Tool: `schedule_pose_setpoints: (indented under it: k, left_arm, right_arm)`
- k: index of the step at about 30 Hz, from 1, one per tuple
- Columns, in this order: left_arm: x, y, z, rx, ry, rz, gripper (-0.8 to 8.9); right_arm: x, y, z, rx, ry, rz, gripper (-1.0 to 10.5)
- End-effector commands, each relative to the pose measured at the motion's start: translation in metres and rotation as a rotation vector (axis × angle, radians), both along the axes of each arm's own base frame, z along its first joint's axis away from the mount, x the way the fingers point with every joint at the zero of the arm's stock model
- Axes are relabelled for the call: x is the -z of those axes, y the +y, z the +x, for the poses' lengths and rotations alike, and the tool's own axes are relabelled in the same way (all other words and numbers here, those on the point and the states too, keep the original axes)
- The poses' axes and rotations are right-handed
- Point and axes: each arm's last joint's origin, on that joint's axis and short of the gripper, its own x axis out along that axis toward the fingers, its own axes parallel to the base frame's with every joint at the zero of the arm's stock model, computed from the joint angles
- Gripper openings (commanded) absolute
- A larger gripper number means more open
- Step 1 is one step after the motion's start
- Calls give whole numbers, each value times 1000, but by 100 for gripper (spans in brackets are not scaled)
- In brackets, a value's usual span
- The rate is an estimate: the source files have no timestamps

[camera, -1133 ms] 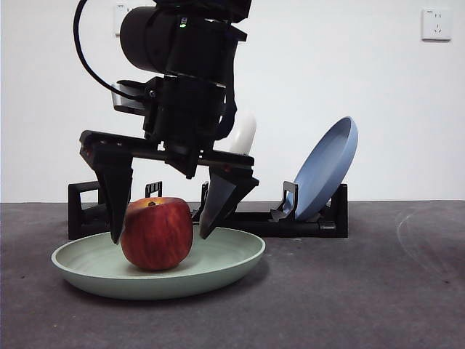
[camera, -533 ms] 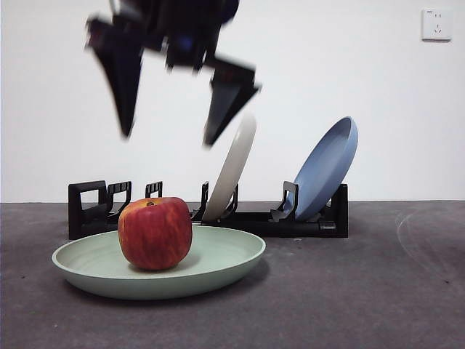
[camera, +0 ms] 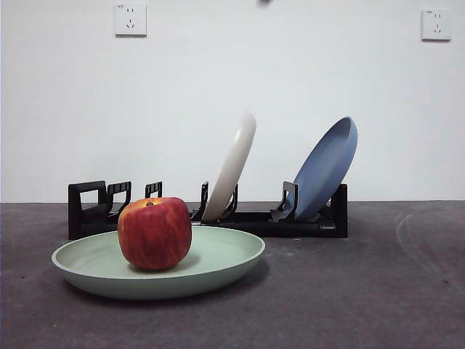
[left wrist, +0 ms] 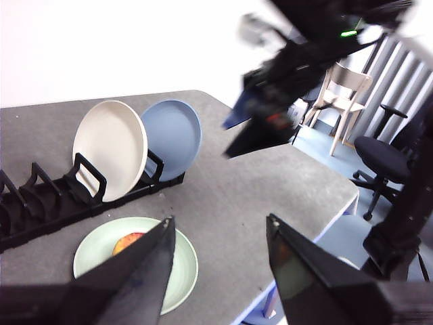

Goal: Take the green plate from the plate rack,put the plate on the table,take the apple from the table,put the apple in the plate

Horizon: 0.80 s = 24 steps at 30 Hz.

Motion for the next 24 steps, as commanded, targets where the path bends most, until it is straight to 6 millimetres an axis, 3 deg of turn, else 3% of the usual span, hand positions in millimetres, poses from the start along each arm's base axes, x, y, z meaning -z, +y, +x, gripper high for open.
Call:
schedule_pose_setpoints:
  k: [1,4,8,19,21,23,24]
  left_arm:
    - [-2,-5,3,-6,-7,0,225]
    - [-4,-10,7,-7,0,10,225]
    - [-5,-17,12,-12,16,35,225]
    - [-7,-38,27,-12,66,106,216]
    - [-7,-41,28,-12,71,115,163]
    - [-7,-42,29,-12,75,121,-28]
    - [-7,-43,30,-12,76,124,-5]
  right_arm:
    - [-19,-23,-27,-12,-40,37,504]
    - [-34,-46,-52,-20,-74,102,504]
    - [-39,-78,-80,3,-88,158,504]
    - [13,-150,-121,205,-104,133,491]
    - [18,-155,-124,221,-102,137,340]
    - [20,-161,-127,233,-107,149,63]
    - [20,-163,-129,236,-114,154,-24]
